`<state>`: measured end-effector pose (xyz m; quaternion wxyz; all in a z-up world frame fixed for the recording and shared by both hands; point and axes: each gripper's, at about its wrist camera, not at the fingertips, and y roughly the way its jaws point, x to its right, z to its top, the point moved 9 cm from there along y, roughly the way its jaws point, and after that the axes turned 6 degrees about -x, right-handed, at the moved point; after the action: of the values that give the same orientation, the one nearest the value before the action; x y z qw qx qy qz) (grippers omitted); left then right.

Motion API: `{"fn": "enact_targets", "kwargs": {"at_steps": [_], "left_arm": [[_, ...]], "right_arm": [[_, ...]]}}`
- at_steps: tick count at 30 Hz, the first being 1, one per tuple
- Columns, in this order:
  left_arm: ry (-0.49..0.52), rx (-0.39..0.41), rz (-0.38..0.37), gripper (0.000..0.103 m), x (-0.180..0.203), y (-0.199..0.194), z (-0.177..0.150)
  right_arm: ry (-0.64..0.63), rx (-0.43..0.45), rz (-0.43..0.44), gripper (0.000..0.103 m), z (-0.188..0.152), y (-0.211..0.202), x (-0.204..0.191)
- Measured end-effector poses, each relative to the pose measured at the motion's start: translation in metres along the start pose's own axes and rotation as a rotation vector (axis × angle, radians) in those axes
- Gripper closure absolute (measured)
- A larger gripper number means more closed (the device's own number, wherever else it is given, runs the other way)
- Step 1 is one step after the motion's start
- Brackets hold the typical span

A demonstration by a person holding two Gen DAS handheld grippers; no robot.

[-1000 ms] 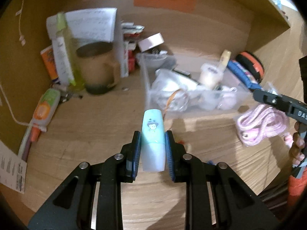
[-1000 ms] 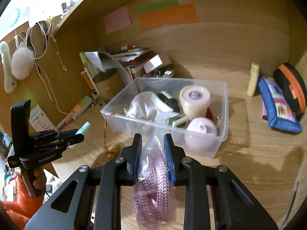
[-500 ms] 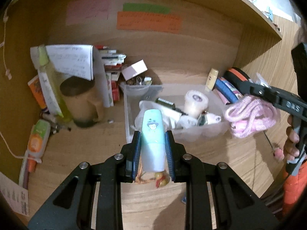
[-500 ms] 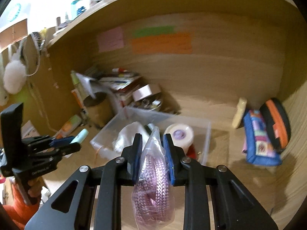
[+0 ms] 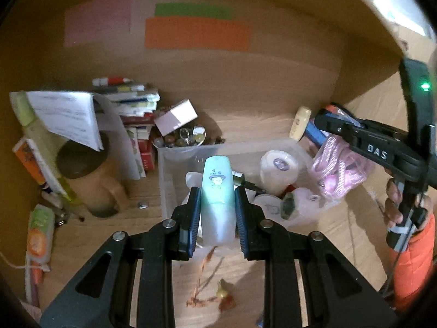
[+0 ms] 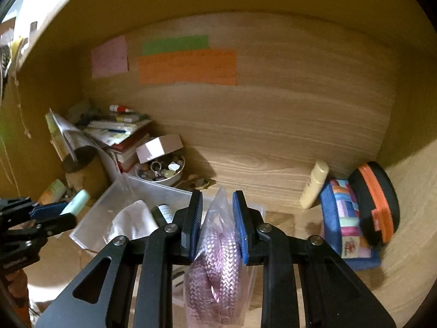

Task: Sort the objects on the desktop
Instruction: 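Carry the rope bag and blue tube into the clear box and release both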

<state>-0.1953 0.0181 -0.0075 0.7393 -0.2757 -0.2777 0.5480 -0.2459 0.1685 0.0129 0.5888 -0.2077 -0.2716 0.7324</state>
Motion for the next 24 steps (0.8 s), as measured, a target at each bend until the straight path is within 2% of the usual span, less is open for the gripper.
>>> {"fn": "enact_targets", "kwargs": {"at_steps": [8,14,18,21,23,24], "left_arm": [[-0.017,-0.11,-0.012,0.079,-0.002,0.055,-0.007],[-0.043,-0.154,-0.025,0.079,-0.007,0.069,-0.016],[-0.05,-0.148,-0.03,0.079,-0.011,0.067,-0.014],[-0.037,-0.134,-0.022,0.079,-0.011,0.061,-0.011],[-0.032,-0.117,-0.012,0.074,-0.012,0.053,-0.01],[-0.032,-0.111,-0.011,0.072,-0.013,0.051,-0.009]], "right_arm": [[-0.061,-0.063,0.047,0.082,-0.011,0.036,-0.027],[-0.111,-0.113,0.097,0.079,-0.023,0.054,-0.052],[-0.118,-0.171,0.141,0.079,-0.038,0.067,-0.064],[-0.118,-0.231,0.166,0.07,-0.05,0.077,-0.071],[-0.127,-0.237,0.163,0.056,-0.053,0.077,-0.074],[-0.131,-0.236,0.165,0.054,-0.054,0.075,-0.076]]}}
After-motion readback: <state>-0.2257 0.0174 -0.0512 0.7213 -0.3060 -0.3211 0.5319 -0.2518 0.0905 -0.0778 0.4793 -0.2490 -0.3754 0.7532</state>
